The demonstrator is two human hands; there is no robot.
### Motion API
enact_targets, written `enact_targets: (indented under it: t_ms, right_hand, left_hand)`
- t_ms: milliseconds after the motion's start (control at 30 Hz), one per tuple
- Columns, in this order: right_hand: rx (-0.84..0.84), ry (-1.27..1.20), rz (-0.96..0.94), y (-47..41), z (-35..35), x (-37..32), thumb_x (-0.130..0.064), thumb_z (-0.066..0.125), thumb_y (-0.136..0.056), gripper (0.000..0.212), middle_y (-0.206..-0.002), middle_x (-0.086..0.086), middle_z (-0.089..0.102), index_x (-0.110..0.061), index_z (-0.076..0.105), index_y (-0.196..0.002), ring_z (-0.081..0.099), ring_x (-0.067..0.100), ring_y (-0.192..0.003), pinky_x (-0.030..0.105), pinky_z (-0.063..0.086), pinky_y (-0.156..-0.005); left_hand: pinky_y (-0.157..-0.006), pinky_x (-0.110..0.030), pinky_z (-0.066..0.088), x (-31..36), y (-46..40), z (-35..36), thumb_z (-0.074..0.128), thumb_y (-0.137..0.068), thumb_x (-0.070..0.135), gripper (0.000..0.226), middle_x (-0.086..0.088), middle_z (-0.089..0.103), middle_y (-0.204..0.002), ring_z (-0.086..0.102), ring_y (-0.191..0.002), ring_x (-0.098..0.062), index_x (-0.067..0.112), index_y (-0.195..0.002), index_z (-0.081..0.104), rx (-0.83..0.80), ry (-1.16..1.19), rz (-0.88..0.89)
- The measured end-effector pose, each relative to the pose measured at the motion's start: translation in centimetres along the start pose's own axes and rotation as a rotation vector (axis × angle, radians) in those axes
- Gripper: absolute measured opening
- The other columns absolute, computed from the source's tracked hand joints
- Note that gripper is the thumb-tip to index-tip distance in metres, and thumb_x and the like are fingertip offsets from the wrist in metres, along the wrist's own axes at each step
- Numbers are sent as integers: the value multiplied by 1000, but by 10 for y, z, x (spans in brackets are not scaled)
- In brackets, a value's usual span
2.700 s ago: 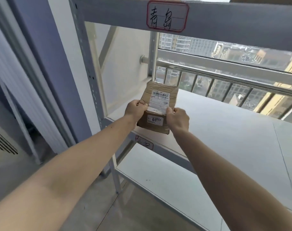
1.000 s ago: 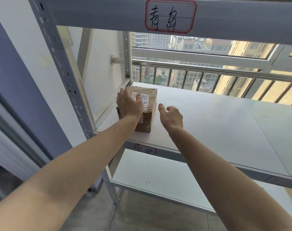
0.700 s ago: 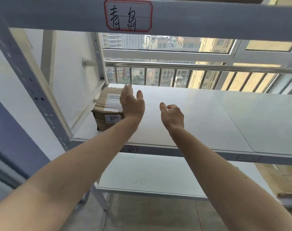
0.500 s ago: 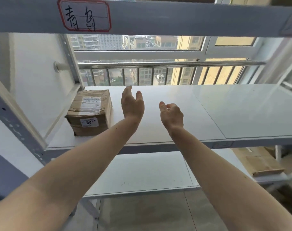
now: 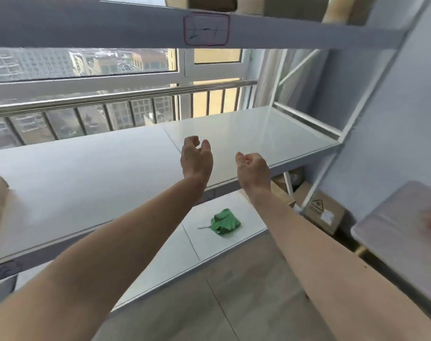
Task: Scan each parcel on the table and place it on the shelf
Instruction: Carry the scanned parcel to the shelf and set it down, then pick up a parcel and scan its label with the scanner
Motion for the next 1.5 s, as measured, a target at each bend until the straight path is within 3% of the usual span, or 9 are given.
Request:
enact_targets:
  t_ms: [200,367,467,567,767,1067,1167,1300,1500]
  right_hand:
    - [160,32,73,-30,-127,76,-40,45,-101,41,-121,8,65,-8,60,-122,58,28,-113,32,42,-87]
    - [336,18,169,-42,-225,140,-36,46,-99,31,-96,1,58,-10,59,-109,53,20,-91,30,40,-77]
    - [450,8,241,-47,-281,176,-38,47,-98,34,-104,3,62,-10,60,-112,55,23,-96,30,39,-78]
    - [558,-1,301,-54,-336,209,-42,47,-97,39,-114,4,65,-12,60,-118,59,24,-105,32,41,-80]
    - [752,-4,382,-54,-435,262,-41,46,-97,34,-103,-6,60,-16,59,-116,57,19,-98,39,47,-88]
    - [1012,22,553,-4,-556,353,-43,46,-99,38,-112,0,63,-14,60,-120,59,22,-104,34,46,-83]
    - [1070,32,608,20,-596,384,-40,47,-99,35,-106,-3,59,-13,59,-118,55,19,-98,31,40,-79]
    - [1132,60,650,55,-660,426,-43,46,-99,38,-115,1,66,-12,62,-116,61,23,-106,33,44,-82]
    - [1135,96,712,109,-754,484,-41,47,-97,36,-110,3,68,-12,64,-108,61,24,-104,35,46,-84]
  left_hand:
    - [-98,-28,39,25,59,147,49,-101,30,37,-3,60,-132,54,-121,-22,12,-133,53,-212,37,6]
    - [-98,-34,45,48,115,263,48,-101,32,34,-1,61,-124,57,-113,-21,14,-130,53,-427,35,16]
    - [-87,-30,44,63,148,329,48,-101,30,30,-2,63,-111,59,-107,-24,11,-122,57,-546,20,40]
    - [-89,-31,42,79,185,391,47,-102,30,34,-4,62,-124,58,-113,-23,11,-129,54,-684,37,46]
    - [-94,-29,42,112,251,504,48,-100,31,38,-2,58,-132,55,-118,-23,12,-133,53,-923,52,107]
    - [-83,-28,41,127,396,620,47,-101,29,28,4,59,-116,53,-104,-14,17,-124,56,-1213,30,145]
    - [-86,-30,43,125,452,648,47,-101,34,36,3,60,-124,53,-108,-14,17,-131,54,-1299,7,144]
    - [-91,-32,46,131,534,685,47,-101,33,37,1,59,-127,55,-114,-18,17,-133,53,-1389,3,127]
    - [-91,-30,44,146,651,734,47,-99,31,40,1,58,-131,55,-116,-18,16,-136,51,-1468,-8,94]
Point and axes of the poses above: each hand's wrist, its own y-axis away from the middle knuckle, its own z-axis out of the palm, x = y × z, the point moved 5 cm from there along -y, towards the middle knuckle
